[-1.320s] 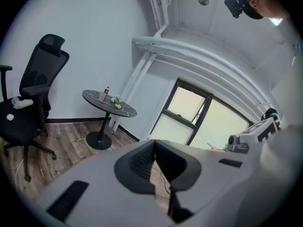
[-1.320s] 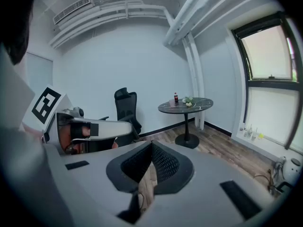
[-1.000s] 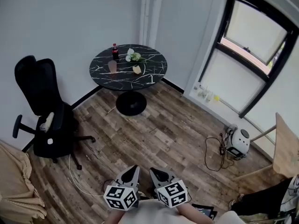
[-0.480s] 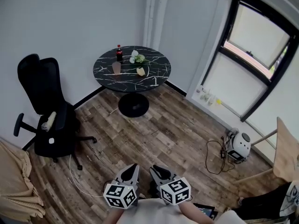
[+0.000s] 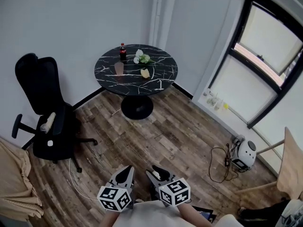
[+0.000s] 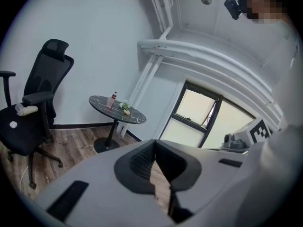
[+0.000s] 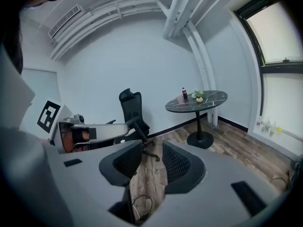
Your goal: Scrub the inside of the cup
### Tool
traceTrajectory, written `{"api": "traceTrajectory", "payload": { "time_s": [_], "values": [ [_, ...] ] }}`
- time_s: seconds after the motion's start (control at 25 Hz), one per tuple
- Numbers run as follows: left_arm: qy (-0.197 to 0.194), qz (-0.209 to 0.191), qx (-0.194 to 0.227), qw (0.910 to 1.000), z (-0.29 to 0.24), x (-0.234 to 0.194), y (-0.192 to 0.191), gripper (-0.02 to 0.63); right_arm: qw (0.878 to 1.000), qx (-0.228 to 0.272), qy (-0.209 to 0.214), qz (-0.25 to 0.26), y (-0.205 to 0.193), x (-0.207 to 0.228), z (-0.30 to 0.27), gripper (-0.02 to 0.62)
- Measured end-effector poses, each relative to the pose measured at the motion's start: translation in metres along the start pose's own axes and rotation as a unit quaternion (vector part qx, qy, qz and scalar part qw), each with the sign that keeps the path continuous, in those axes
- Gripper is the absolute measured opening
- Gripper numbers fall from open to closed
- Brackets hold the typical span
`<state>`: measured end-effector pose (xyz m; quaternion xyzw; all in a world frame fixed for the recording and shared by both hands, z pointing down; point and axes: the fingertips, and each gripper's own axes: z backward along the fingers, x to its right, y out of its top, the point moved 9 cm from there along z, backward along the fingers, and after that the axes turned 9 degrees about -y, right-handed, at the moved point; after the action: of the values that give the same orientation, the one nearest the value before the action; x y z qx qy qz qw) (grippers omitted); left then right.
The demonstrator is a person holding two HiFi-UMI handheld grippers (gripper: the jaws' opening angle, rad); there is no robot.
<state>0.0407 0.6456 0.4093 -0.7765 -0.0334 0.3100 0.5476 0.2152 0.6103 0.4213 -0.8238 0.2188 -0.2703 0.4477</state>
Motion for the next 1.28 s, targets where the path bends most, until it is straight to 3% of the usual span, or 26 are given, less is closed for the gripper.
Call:
{"api": "traceTrajectory", "payload": {
  "time_s": [0.6,1.04,1.28],
  "values": [
    [0.046,0.006,-0.005,0.9989,-0.125,-0.041,0.054,0.009,0.999,-0.043,0.024,0.006,0.069,0.107,-0.096,0.067],
    [0.087,0.036,0.006,0.9955,-0.196,-0.056,0.067,0.009,0.997,-0.038,0.070,-0.004,0.112,0.171,-0.139,0.067],
    [0.087,0.036,0.004,0.9955,-0.220,-0.058,0.071,0.009,0.995,-0.035,0.093,-0.006,0.119,0.189,-0.148,0.067]
  ]
}}
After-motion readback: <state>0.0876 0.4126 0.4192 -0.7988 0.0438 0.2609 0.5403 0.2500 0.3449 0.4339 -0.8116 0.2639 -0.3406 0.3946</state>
